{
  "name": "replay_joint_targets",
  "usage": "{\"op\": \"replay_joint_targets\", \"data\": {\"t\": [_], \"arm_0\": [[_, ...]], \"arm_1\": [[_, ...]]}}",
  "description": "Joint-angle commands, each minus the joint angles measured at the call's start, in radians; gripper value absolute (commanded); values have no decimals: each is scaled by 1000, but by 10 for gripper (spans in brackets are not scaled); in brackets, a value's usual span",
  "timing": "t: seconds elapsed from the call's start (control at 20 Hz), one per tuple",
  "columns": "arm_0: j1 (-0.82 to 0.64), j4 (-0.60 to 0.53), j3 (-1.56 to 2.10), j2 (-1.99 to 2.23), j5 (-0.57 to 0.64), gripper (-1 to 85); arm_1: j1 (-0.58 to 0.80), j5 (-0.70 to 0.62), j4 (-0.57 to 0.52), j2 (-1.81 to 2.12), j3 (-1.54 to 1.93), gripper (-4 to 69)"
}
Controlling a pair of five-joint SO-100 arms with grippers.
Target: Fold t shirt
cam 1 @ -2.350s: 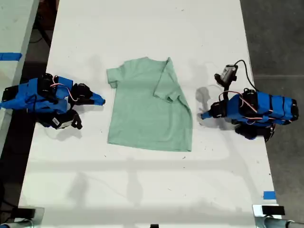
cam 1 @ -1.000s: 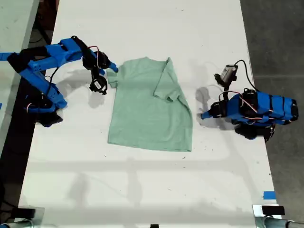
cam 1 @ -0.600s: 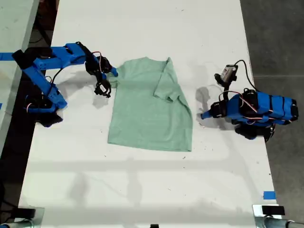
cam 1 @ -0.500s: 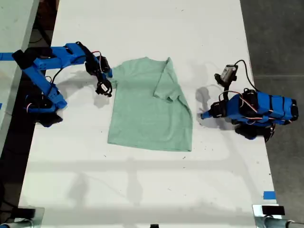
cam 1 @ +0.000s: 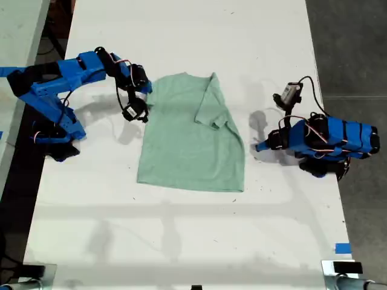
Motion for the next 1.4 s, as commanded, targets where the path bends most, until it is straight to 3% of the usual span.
{"op": "replay_joint_targets", "data": {"t": [0.0, 0.25, 0.45, 0.5, 0.55, 0.6, 0.85, 0.95, 1.05, 1.2, 1.35], "arm_0": [[114, 8, -229, -23, 92, -1], [209, 32, -465, -252, 204, -1], [334, 34, -635, -405, 360, -1], [356, 34, -661, -440, 376, 22], [374, 29, -676, -466, 382, 156], [380, 28, -692, -495, 377, 231], [348, 43, -716, -517, 337, 254], [288, 124, -707, -454, 242, 229], [181, 258, -588, -301, 35, 196], [89, 170, -12, 262, -183, 151], [190, 49, 568, 1040, -314, 124]], "arm_1": [[-9, -8, -14, 11, 54, 22], [-11, -8, -14, 11, 54, 22], [-11, -9, -14, 11, 54, 22], [-11, -9, -14, 11, 54, 22], [-12, -9, -14, 11, 54, 22], [-12, -9, -14, 11, 54, 22], [-14, -9, -14, 11, 54, 22], [-14, -9, -14, 11, 54, 22], [-15, -9, -14, 11, 54, 22], [-15, -11, -14, 11, 54, 22], [-15, -9, -14, 11, 54, 19]]}}
